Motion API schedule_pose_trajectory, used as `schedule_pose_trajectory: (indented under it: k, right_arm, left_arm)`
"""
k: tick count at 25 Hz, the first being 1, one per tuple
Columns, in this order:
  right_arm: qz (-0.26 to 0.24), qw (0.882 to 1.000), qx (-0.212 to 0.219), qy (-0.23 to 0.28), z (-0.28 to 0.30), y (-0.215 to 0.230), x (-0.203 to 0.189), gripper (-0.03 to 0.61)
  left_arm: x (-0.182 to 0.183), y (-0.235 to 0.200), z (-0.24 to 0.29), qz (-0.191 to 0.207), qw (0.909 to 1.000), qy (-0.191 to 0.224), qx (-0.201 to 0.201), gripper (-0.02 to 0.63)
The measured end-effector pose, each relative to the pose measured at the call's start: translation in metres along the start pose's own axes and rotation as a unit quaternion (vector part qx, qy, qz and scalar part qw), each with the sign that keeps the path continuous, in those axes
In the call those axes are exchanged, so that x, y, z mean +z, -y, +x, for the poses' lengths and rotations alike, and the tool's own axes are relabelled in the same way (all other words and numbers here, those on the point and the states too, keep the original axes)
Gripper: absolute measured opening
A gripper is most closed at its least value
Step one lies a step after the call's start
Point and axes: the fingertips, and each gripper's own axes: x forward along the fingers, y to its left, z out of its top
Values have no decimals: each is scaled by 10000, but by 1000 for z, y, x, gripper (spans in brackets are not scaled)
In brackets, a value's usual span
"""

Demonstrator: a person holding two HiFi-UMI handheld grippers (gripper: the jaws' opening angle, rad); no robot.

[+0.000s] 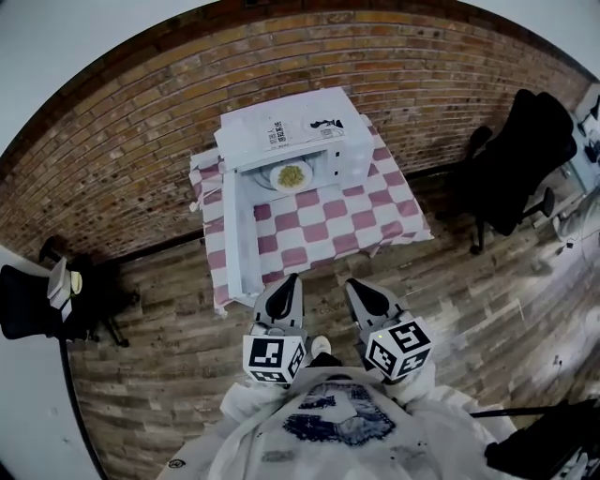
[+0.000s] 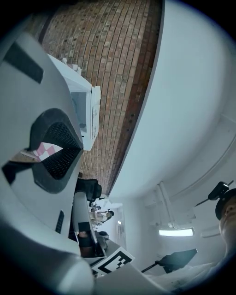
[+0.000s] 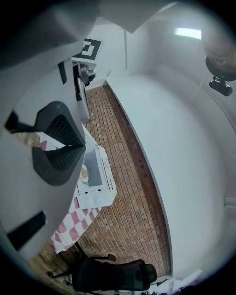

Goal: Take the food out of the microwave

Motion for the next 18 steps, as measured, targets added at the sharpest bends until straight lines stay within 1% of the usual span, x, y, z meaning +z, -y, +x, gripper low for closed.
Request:
schedule_pose_trajectory:
  k: [3,6,11,18]
  right_arm:
    - [-14,10000,-80,33,15,4,7,14]
    - [13,10000,-93,31,28,2,6,14]
    - [84,9999,-63,-6,45,0,3,14]
    - [155,9998,-103,-61,53,7,5,14]
  left_arm:
    - [3,-11,12,0,10000,15,-63,8]
    - [3,-21,19,-3,9999,21,-119,8]
    - [-1,-36,26,-64,10000,-15,-62,8]
    - [-2,-40,35,-74,9999,-64,-57,8]
